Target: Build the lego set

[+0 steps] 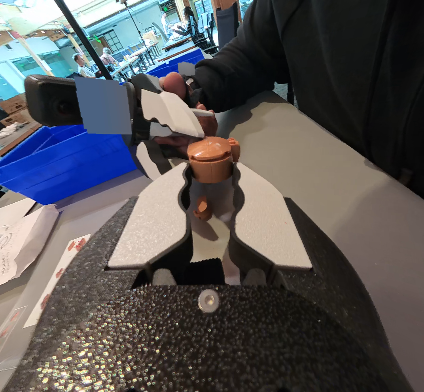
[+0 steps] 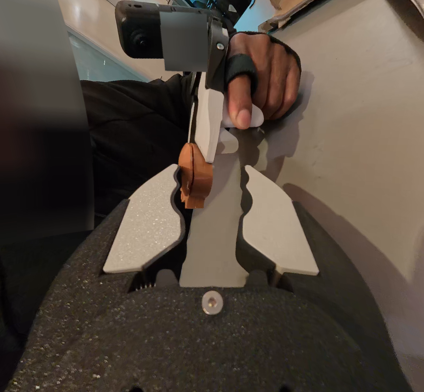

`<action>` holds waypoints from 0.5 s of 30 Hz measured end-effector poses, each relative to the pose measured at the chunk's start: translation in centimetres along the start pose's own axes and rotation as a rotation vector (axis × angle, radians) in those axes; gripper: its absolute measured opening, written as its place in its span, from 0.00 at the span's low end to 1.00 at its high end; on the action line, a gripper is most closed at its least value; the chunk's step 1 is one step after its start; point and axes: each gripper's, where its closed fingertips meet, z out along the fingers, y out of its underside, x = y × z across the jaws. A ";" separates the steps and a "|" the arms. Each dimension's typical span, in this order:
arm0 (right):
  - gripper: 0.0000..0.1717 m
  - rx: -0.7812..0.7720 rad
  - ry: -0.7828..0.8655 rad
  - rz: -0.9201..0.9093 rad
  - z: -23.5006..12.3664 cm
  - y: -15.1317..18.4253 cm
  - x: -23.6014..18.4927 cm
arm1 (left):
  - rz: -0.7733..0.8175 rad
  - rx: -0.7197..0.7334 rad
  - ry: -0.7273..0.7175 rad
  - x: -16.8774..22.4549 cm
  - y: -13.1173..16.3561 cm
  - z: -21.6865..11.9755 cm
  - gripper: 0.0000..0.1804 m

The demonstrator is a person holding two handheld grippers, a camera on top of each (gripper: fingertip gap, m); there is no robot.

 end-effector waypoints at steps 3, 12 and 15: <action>0.29 -0.004 0.007 -0.008 0.0 0.0 -0.1 | 0.000 -0.003 0.007 0.1 0.0 0.1 0.19; 0.29 0.040 0.037 -0.014 -0.3 -0.6 0.0 | -0.011 0.010 -0.031 -0.5 -0.2 -0.1 0.19; 0.29 0.064 0.047 -0.003 -0.5 -0.9 0.2 | -0.017 0.007 -0.031 -0.5 -0.1 -0.1 0.19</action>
